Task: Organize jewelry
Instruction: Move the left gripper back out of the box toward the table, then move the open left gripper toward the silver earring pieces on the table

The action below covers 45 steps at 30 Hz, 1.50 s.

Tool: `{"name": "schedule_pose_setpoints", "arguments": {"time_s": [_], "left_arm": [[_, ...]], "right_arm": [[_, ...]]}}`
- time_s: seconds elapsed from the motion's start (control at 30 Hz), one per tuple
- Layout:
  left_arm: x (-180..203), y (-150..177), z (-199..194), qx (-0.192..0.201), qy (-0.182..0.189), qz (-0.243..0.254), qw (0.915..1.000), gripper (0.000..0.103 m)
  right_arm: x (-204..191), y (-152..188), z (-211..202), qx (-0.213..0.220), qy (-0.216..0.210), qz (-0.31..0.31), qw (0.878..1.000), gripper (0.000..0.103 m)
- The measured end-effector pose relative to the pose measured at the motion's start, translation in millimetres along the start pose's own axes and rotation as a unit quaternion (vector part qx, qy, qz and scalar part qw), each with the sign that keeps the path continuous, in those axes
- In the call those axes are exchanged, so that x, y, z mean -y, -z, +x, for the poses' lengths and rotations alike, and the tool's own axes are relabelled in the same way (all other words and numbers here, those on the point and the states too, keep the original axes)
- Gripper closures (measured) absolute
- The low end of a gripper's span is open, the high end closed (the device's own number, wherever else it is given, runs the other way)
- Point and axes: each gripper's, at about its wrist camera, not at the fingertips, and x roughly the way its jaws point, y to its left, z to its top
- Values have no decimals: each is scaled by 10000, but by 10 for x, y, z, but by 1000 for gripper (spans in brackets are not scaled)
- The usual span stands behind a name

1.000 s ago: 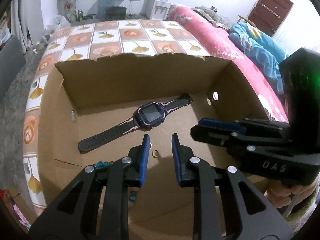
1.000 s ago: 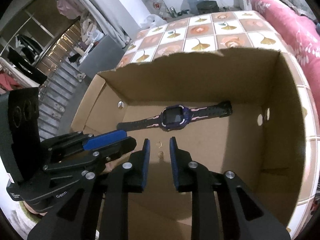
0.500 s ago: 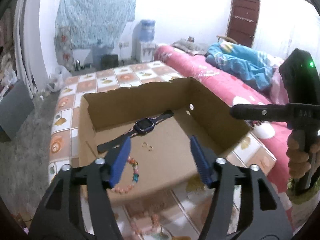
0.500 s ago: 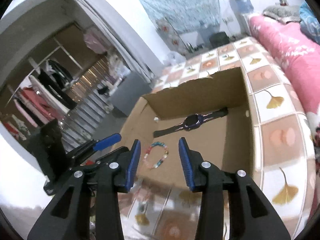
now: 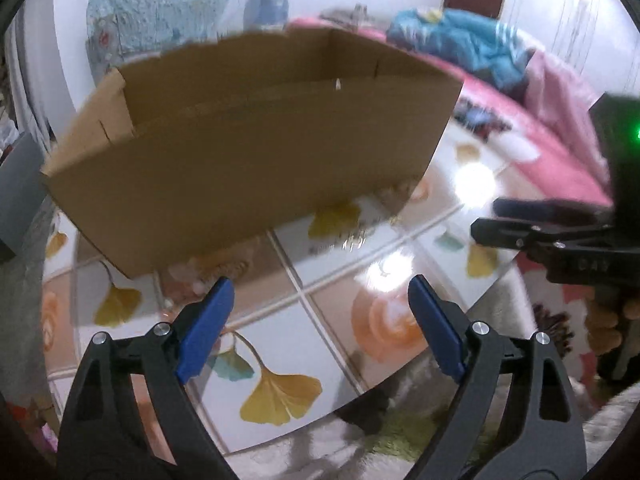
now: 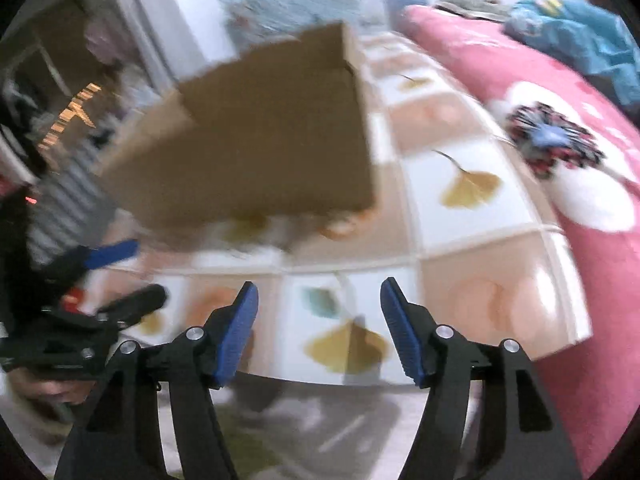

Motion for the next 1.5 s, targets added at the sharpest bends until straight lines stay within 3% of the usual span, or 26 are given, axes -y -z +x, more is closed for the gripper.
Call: {"name": "schedule_pose_setpoints", "arguments": {"time_s": [0.1, 0.4, 0.77, 1.5], "left_arm": [[67, 21, 120, -98, -52, 142, 9998, 18], [175, 59, 373, -458, -314, 348, 9979, 18], [135, -5, 476, -627, -329, 114, 9974, 8], [87, -42, 468, -776, -298, 192, 9964, 7]], "right_arm": [[74, 6, 71, -21, 456, 81, 9989, 38], [84, 87, 178, 161, 983, -256, 9947, 26], [29, 132, 317, 203, 1051, -680, 9919, 7], [15, 89, 372, -17, 1182, -431, 9921, 6]]}}
